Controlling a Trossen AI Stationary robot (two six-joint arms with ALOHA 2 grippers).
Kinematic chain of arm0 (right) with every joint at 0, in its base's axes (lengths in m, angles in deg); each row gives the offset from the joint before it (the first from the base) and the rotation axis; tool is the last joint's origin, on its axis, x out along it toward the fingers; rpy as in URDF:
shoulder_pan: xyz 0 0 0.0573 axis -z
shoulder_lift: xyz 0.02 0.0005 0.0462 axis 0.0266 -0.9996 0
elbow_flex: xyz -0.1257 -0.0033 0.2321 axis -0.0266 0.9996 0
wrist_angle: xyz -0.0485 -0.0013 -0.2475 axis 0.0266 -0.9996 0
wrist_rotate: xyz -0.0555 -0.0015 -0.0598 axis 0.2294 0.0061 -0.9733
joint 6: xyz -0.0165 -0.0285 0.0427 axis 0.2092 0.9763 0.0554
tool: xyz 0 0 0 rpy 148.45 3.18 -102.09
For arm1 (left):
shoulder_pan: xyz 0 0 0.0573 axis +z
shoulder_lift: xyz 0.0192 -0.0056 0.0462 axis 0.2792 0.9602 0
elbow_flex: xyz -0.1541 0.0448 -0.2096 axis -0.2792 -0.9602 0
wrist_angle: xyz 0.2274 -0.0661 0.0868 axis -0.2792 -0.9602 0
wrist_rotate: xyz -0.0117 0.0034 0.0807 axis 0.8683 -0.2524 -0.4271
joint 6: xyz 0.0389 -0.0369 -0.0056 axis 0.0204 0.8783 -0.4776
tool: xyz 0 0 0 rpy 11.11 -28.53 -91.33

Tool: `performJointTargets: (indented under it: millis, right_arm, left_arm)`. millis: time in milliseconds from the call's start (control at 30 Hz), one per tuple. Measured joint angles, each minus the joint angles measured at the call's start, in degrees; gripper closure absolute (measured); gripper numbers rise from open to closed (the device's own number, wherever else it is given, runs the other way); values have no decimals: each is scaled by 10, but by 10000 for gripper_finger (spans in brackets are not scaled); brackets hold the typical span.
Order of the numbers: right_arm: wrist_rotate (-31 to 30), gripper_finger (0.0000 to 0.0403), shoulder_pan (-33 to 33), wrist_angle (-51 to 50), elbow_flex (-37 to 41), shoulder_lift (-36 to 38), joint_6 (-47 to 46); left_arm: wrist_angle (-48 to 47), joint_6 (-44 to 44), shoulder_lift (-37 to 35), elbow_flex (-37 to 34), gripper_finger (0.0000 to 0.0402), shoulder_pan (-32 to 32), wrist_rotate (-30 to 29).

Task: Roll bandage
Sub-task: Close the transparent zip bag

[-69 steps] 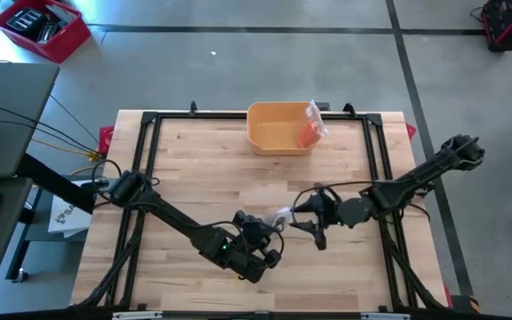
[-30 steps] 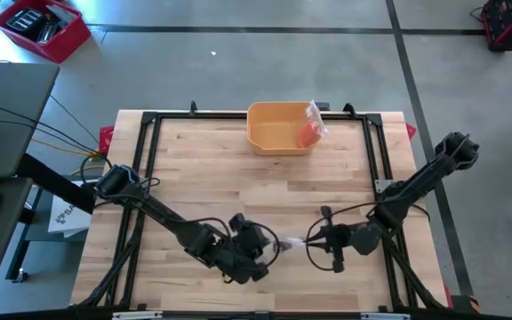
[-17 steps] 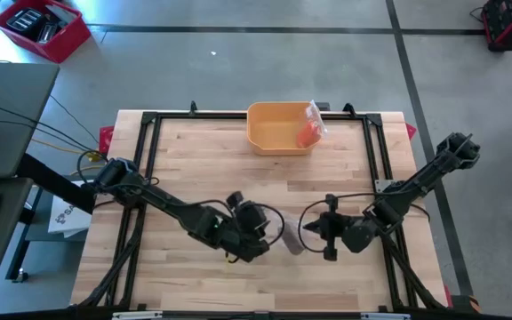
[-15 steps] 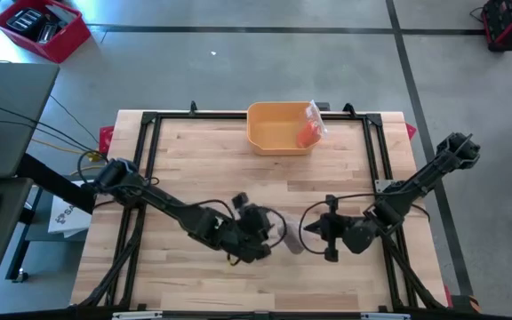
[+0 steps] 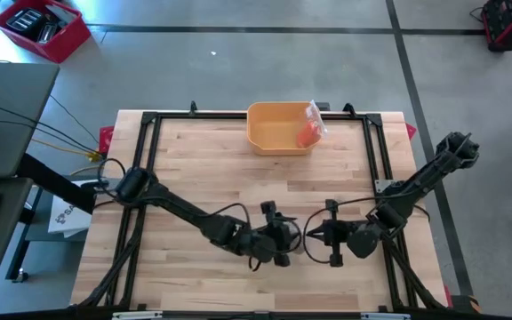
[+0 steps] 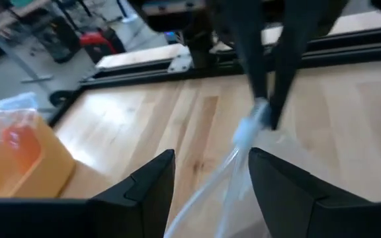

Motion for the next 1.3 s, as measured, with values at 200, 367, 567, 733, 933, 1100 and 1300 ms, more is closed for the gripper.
performJointTargets:
  millis: [200, 367, 567, 733, 933, 1100, 1300]
  right_arm:
    - [0, 403, -11, 3, 0, 0, 2]
    - [3, 403, -11, 4, 0, 0, 13]
    - [20, 403, -11, 4, 0, 0, 18]
    - [30, 403, -11, 6, 0, 0, 36]
    - [29, 403, -12, 8, 0, 0, 41]
    - [24, 403, -18, 3, 0, 0, 57]
    - [-23, 403, -38, -23, 0, 0, 36]
  left_arm:
    - [-22, 28, 0, 0, 205, 34, 145]
    - [-25, 42, 0, 0, 217, 52, 218]
    - [21, -9, 0, 0, 229, 54, 250]
    - [83, -67, 27, 0, 229, 54, 289]
    - [99, -95, 41, 0, 229, 54, 295]
    - [94, -96, 42, 0, 242, 51, 317]
    - [52, -59, 37, 0, 301, 35, 298]
